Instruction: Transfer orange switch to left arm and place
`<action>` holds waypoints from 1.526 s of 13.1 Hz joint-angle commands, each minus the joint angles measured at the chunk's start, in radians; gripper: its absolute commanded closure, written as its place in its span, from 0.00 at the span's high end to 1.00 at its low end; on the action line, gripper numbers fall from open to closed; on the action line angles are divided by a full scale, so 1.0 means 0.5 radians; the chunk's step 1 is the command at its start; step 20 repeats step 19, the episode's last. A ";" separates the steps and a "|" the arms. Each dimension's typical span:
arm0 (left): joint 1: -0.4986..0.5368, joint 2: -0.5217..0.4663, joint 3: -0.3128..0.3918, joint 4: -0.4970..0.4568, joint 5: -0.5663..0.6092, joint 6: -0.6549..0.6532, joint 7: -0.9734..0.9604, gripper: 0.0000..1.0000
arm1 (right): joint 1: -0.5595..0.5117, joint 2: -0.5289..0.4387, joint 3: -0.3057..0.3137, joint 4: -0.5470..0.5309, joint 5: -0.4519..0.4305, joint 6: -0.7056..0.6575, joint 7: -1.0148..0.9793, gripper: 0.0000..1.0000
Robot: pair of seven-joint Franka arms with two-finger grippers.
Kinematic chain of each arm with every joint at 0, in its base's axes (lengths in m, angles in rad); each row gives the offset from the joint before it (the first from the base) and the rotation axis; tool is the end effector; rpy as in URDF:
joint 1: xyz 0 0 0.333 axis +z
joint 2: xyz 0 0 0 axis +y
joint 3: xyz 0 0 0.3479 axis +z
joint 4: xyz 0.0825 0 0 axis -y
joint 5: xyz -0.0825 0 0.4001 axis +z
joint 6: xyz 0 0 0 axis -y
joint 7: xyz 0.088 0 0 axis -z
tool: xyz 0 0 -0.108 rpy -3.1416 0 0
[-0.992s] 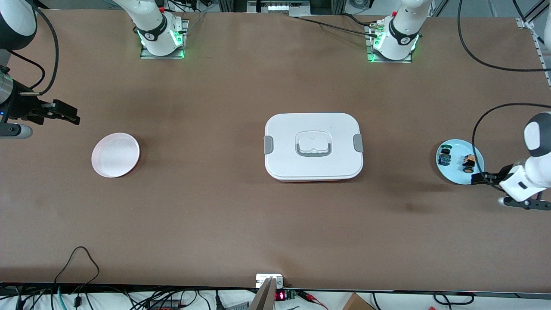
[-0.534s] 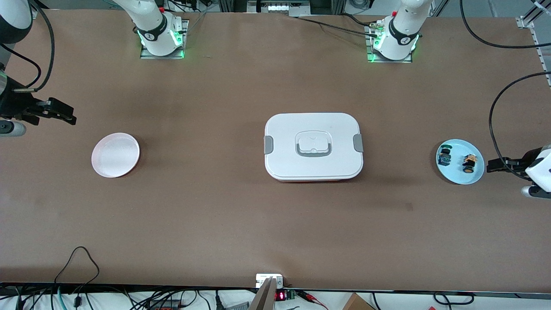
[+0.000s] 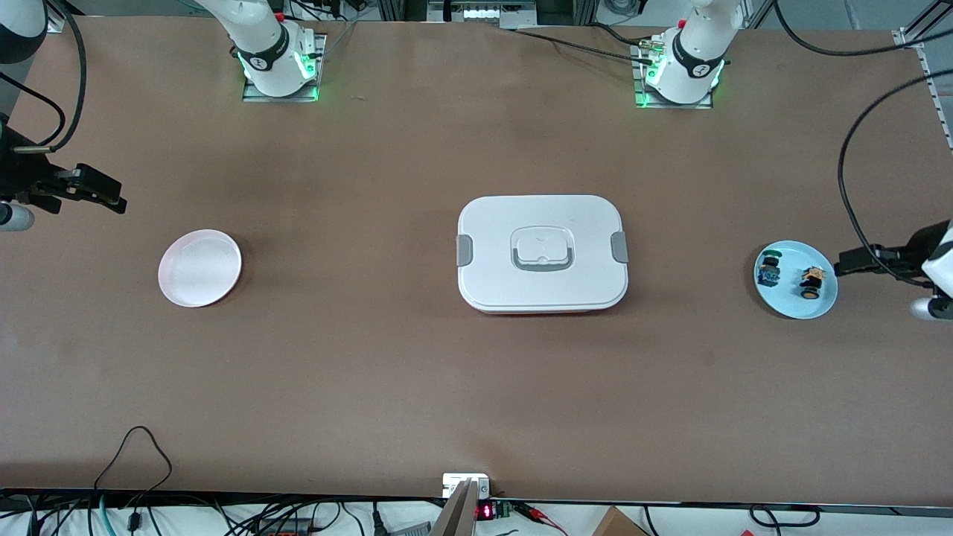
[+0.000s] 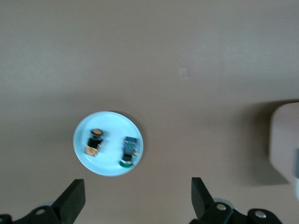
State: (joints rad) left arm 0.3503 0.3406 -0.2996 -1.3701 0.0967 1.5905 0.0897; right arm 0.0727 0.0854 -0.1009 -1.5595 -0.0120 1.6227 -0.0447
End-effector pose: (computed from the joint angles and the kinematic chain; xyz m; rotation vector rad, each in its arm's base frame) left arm 0.6695 0.0767 0.5494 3.1264 -0.0547 -0.1643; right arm 0.6022 -0.0156 0.6156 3.1215 0.0274 -0.0351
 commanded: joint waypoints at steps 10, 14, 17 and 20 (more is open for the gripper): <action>-0.624 -0.556 0.661 -0.500 -0.240 -0.024 -0.109 1.00 | -0.007 -0.045 0.015 0.039 0.024 -0.116 0.006 1.00; -0.609 -0.540 0.645 -0.457 -0.224 -0.033 -0.109 1.00 | -0.010 -0.048 0.002 0.039 0.027 -0.159 0.016 1.00; -0.618 -0.531 0.645 -0.447 -0.230 -0.033 -0.115 1.00 | -0.007 -0.070 0.006 0.030 0.012 -0.165 0.019 1.00; -0.624 -0.531 0.636 -0.447 -0.227 -0.033 -0.121 1.00 | -0.010 -0.137 0.006 -0.059 -0.004 -0.138 0.016 1.00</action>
